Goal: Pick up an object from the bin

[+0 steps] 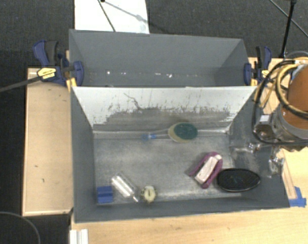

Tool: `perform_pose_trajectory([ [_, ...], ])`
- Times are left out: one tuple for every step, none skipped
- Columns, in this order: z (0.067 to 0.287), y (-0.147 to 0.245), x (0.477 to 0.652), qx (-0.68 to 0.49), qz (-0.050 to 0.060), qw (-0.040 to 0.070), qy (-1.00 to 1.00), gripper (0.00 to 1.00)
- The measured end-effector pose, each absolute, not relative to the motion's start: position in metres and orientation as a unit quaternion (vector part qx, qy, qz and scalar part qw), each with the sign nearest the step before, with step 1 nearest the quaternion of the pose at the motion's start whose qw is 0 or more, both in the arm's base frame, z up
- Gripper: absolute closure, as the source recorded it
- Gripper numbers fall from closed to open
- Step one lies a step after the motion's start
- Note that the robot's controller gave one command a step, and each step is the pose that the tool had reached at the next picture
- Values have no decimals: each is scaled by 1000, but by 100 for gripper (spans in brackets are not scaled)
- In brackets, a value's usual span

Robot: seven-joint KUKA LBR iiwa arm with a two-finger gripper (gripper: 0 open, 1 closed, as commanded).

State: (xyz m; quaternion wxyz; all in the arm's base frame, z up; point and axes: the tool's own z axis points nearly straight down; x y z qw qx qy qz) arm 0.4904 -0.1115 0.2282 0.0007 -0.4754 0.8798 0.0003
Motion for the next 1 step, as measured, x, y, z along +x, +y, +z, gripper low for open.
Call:
perform_pose_trajectory([
  [100, -54, 477, -427, 3, -2, 904, 0],
])
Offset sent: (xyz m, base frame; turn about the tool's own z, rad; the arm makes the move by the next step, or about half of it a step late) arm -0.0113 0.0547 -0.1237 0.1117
